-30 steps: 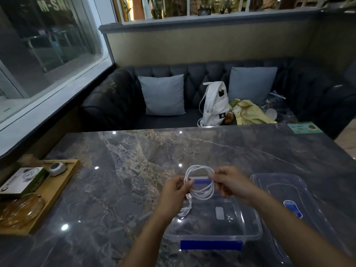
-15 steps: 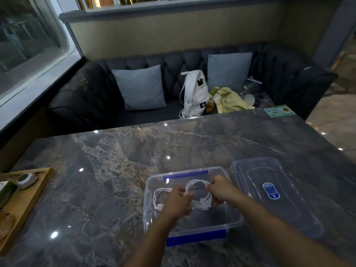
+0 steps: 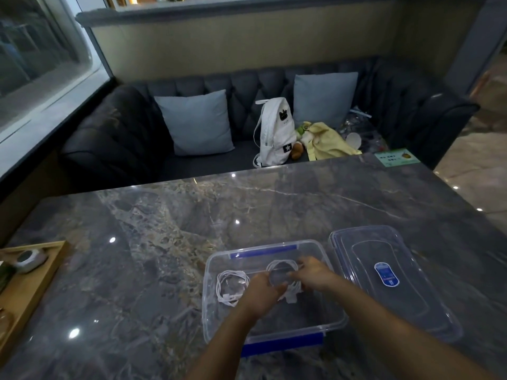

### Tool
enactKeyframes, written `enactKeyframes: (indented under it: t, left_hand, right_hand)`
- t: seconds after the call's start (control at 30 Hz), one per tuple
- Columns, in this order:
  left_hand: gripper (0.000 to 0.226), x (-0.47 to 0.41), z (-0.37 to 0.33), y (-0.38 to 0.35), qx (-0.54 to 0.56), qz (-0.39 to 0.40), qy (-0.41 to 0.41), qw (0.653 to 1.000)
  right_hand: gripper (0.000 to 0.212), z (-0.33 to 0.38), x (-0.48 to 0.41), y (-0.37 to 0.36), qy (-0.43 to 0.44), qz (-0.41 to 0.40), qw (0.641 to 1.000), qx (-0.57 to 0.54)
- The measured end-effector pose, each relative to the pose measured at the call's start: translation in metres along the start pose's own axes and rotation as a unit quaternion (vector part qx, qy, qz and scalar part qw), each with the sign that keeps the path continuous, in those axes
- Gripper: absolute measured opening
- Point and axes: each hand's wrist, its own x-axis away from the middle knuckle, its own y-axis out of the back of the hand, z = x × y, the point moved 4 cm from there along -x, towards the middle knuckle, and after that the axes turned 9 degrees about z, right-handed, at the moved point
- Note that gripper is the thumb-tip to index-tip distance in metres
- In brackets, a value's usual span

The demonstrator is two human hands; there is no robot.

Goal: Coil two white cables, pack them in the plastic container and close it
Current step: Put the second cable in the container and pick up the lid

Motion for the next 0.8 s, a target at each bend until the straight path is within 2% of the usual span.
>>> enactKeyframes:
  t: [0.1,0.2,0.27,0.47,0.63,0.8]
  left_hand:
    - [0.020,0.002,0.000,-0.001,-0.024,0.021,-0.006,0.999]
    - [0.020,0.003,-0.001,0.000,-0.042,0.025,-0.008,0.999]
    - [0.020,0.002,0.000,0.002,-0.064,0.015,-0.001,0.998]
    - [0.021,-0.008,-0.023,0.013,-0.155,-0.054,-0.020,0.986]
    - [0.037,-0.016,-0.065,0.001,-0.154,-0.091,-0.067,0.982]
    - [0.029,-0.029,-0.106,-0.045,-0.130,-0.062,-0.115,0.983]
  right_hand:
    - [0.035,0.002,-0.001,0.000,0.006,0.008,1.000,0.024]
    - [0.026,0.007,0.000,0.001,0.011,-0.002,0.997,0.071]
    - [0.021,0.011,0.002,0.002,0.018,-0.014,0.996,0.091]
    - [0.029,0.029,0.025,0.026,0.081,-0.025,0.988,0.131]
    - [0.039,0.028,0.048,0.065,0.103,-0.079,0.981,0.144]
    - [0.023,-0.006,0.061,0.111,0.108,-0.150,0.978,0.097]
